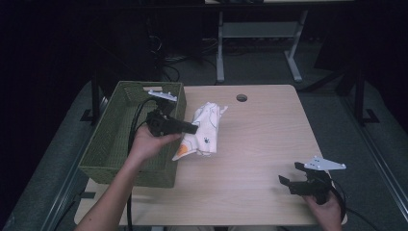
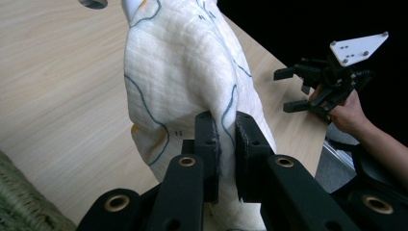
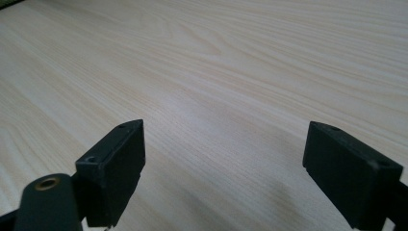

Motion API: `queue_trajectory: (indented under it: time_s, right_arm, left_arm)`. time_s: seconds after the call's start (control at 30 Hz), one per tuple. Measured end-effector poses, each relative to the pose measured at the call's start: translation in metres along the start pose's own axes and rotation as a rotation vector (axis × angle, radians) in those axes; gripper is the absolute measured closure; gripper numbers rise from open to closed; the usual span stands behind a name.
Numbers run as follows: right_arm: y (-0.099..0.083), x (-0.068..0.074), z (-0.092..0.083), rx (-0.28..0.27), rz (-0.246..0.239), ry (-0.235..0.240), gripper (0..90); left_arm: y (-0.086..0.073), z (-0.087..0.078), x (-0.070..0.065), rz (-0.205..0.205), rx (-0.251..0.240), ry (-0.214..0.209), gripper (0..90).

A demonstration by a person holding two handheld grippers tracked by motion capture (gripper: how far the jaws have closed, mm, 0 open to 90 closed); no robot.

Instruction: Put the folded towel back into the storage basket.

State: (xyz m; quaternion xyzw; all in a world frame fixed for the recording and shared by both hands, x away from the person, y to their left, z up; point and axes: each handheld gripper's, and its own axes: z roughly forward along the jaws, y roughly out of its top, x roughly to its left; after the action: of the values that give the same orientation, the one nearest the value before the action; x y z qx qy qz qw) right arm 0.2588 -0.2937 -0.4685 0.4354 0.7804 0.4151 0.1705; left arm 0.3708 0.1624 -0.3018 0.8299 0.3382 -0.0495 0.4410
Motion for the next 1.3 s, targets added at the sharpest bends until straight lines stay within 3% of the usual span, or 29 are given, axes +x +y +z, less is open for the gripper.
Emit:
queue_trajectory:
  time_s: [0.67,1.3]
  right_arm:
    - [0.001,0.002,0.004,0.010,-0.002,-0.013,14.5]
    - [0.001,0.002,0.007,0.024,0.005,-0.021,14.5]
  left_arm:
    - [-0.009,-0.034,0.014,-0.020,-0.029,0.033,82.4]
    - [-0.023,-0.062,0.038,-0.059,-0.030,0.085,82.4]
